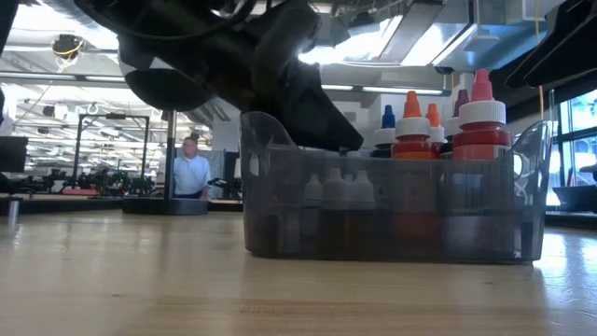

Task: Pick & Place food coloring
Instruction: Put the small food coloring bottle into the black bin

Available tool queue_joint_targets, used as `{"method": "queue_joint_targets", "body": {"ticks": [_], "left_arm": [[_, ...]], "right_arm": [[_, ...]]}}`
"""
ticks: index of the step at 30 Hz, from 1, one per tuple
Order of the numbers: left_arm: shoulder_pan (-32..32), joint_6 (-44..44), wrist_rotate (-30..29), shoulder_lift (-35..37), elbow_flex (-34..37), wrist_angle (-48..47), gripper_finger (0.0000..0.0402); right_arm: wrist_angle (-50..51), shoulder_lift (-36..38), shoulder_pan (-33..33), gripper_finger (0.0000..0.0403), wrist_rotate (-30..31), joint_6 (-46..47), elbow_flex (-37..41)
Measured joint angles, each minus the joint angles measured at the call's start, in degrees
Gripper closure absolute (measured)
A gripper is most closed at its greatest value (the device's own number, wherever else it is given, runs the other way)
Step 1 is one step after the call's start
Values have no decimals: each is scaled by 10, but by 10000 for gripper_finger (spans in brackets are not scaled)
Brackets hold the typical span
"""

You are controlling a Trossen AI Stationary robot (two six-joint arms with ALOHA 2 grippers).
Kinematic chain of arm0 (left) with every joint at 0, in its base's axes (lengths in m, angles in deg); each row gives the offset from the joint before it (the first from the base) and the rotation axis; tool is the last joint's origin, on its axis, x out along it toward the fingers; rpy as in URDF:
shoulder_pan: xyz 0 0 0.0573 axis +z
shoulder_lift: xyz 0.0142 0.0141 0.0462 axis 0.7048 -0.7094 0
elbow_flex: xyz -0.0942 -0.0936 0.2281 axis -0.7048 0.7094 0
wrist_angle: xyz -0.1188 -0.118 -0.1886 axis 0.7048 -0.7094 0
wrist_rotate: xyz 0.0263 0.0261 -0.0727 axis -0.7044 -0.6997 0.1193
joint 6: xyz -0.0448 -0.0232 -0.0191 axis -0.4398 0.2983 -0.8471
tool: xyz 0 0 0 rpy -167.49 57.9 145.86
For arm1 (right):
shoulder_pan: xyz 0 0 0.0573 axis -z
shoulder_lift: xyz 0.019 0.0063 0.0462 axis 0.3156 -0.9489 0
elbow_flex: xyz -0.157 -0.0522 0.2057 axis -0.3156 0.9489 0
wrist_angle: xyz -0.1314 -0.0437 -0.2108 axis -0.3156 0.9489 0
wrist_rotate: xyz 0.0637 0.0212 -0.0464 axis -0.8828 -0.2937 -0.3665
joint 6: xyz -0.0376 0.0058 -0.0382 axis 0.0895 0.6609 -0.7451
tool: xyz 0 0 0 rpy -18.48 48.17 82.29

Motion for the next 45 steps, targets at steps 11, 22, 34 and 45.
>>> {"method": "queue_joint_targets", "body": {"ticks": [11, 22, 34, 45], "left_arm": [[1, 3, -6, 0, 0, -24, 329], [4, 18, -25, -15, -2, -14, 328], [3, 26, -17, -14, -1, -14, 318], [3, 33, -15, -15, 0, -13, 307]], "right_arm": [[0, 0, 0, 170, 1, 0, 0], [0, 0, 0, 170, 1, 0, 0], [0, 0, 0, 170, 1, 0, 0], [0, 0, 0, 170, 1, 0, 0]]}}
